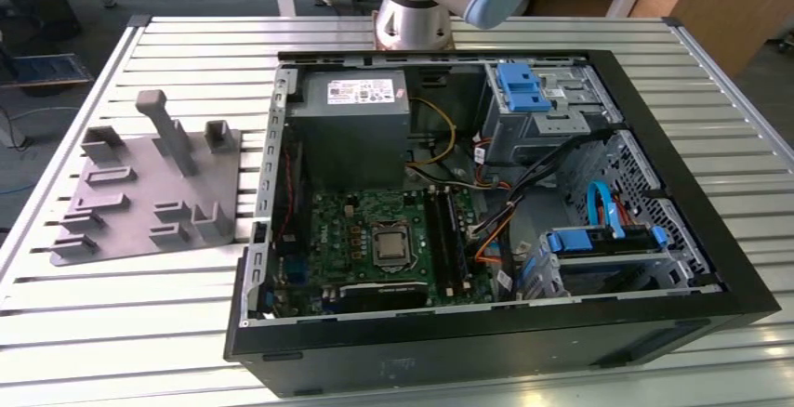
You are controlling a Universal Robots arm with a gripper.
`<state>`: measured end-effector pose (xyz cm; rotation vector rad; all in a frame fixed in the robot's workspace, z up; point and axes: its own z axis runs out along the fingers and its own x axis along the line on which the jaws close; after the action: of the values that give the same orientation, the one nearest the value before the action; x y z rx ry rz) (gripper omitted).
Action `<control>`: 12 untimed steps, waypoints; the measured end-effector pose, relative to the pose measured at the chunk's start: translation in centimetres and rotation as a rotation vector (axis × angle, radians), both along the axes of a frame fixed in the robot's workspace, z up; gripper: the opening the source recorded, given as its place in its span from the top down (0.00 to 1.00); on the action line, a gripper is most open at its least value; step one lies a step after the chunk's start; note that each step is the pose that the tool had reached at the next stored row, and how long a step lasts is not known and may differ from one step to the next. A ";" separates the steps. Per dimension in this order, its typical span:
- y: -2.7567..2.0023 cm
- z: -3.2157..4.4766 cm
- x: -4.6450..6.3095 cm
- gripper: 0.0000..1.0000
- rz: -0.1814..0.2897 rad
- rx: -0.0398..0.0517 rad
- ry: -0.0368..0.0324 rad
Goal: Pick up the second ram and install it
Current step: 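Pick up the second ram and move it above second insertion slot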
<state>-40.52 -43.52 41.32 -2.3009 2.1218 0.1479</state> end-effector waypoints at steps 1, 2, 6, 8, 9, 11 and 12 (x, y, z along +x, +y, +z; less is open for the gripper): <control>0.00 0.27 0.0 0.86 0.000 0.0002 0.0000; 0.00 0.52 0.0 0.86 0.000 0.0002 0.0000; 0.00 1.47 0.0 0.86 0.000 0.0010 -0.0001; 0.00 1.89 0.0 0.86 0.000 0.0015 -0.0002; 0.00 2.11 0.0 0.86 0.000 0.0017 0.0000; 0.00 2.53 0.0 0.86 0.000 0.0026 0.0000; 0.00 2.69 0.0 0.86 0.000 0.0029 -0.0002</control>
<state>-40.52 -43.53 44.01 -2.2993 2.1201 0.1506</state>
